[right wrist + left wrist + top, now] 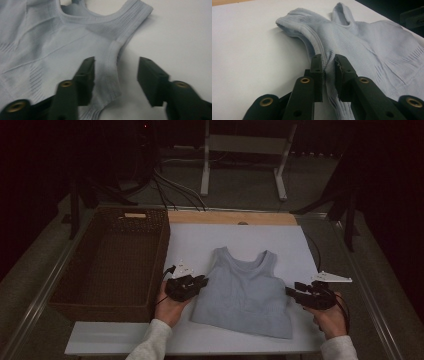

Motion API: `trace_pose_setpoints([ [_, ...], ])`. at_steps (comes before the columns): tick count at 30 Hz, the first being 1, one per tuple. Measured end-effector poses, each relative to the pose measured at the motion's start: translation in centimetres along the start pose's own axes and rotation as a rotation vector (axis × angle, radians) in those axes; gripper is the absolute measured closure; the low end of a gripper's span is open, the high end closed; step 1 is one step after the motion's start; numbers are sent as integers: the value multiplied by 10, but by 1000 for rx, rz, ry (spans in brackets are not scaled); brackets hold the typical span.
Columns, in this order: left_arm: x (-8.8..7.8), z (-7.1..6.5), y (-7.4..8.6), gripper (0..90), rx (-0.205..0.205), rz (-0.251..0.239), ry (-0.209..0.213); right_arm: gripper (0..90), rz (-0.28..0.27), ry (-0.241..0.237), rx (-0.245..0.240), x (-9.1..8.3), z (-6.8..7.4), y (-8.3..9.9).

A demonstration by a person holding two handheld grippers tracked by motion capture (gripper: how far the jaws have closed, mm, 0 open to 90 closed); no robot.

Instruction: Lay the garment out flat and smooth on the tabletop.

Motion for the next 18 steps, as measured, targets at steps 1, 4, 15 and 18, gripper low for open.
trace_pose_setpoints([
  [1,0,0,0,785,-2,-2,0,444,6,-5,1,1,1,0],
  [4,-1,1,0,785,-2,-2,-3,451,43,-28,-7,7,5,2],
  [15,-5,5,2,785,-8,-4,-10,845,65,-43,-105,10,19,-4],
  [18,-4,3,4,785,-2,5,-9,845,41,14,-126,5,17,-8],
])
Point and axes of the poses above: each handheld gripper's, and its own axes: x roughly forward along the jaws, y roughly out of its underside, z roughly to its left, the point moved 5 cm from there along x, roughly forward along the jaws, and after that the axes turned 3 degrees about -x, right-handed, at the moved point
